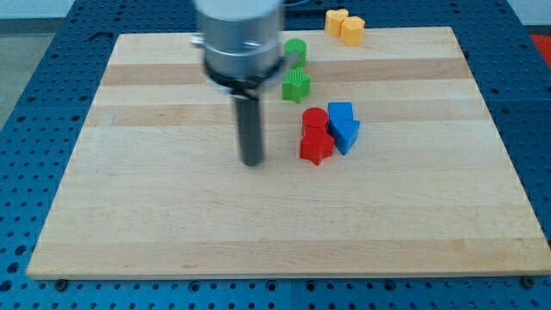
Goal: Push the green star closer to blue cube
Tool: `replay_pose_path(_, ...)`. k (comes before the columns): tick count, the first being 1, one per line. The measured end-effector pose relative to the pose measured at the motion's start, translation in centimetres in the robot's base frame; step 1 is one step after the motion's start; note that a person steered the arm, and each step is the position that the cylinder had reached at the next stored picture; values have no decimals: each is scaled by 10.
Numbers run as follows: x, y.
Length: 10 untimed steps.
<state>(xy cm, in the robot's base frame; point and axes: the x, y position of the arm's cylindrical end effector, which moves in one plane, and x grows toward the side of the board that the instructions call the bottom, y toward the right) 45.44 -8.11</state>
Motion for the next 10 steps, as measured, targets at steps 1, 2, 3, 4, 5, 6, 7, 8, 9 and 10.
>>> replay_pose_path(1, -53, -42)
replay_pose_path(2, -103, -28)
replay_pose_path(3, -130, 26)
replay_pose_path(4, -138, 101)
replay_pose_path(5, -125, 164)
replay_pose_path(6, -129, 188)
replay_pose_path(7, -178, 175)
replay_pose_path(8, -186, 119)
replay_pose_path(9, -157, 43)
replay_pose_path(10, -134, 19)
